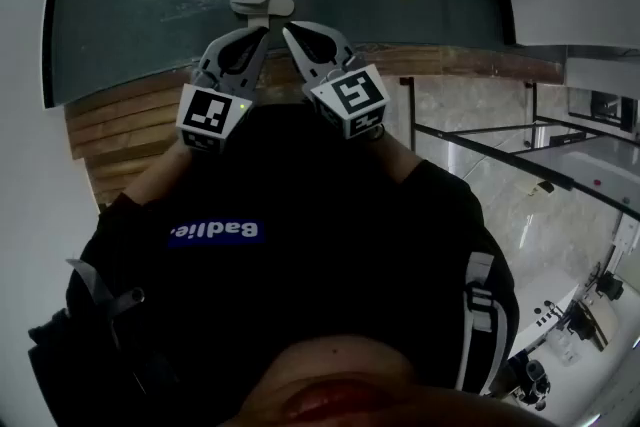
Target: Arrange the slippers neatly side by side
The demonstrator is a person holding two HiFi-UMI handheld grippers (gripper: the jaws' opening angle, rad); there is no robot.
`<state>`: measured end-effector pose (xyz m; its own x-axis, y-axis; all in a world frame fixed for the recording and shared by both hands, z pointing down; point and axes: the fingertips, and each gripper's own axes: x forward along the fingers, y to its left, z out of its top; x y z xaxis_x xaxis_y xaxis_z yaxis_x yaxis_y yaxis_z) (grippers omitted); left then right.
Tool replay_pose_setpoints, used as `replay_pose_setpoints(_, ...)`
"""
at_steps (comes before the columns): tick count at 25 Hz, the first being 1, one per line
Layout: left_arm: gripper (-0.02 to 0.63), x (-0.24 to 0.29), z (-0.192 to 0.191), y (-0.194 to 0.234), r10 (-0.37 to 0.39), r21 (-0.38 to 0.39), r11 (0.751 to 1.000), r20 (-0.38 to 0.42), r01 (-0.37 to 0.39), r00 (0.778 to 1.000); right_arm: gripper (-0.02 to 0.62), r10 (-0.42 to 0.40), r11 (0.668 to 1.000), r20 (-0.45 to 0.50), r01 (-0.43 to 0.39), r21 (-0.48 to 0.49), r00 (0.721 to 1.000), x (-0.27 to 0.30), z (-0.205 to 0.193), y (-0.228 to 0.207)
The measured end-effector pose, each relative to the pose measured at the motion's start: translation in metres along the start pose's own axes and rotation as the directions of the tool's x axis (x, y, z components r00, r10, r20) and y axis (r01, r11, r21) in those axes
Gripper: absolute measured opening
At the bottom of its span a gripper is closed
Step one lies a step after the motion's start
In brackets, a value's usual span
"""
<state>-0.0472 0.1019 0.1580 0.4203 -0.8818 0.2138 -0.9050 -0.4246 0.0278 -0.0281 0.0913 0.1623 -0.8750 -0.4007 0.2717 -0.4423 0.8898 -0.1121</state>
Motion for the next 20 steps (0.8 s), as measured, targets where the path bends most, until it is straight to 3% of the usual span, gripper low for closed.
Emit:
replay_pose_setpoints(14,0.0,0.0,-0.004,0.003,0.008,-0.013,1.0,-0.011,-0.008,1.0,-0.002,-0.001,1.0,-0.007,0.001,0.005,1.0,0.001,-0.002,-0.002)
replay_pose_setpoints(20,0.002,0.012,-0.038,0.021,0.032,-0.036,0.999,-0.107,-0.035,0.994,-0.002,0.005,0.999,-0.024,-0.004,0.049,1.0,0.004,-0.014,-0.008)
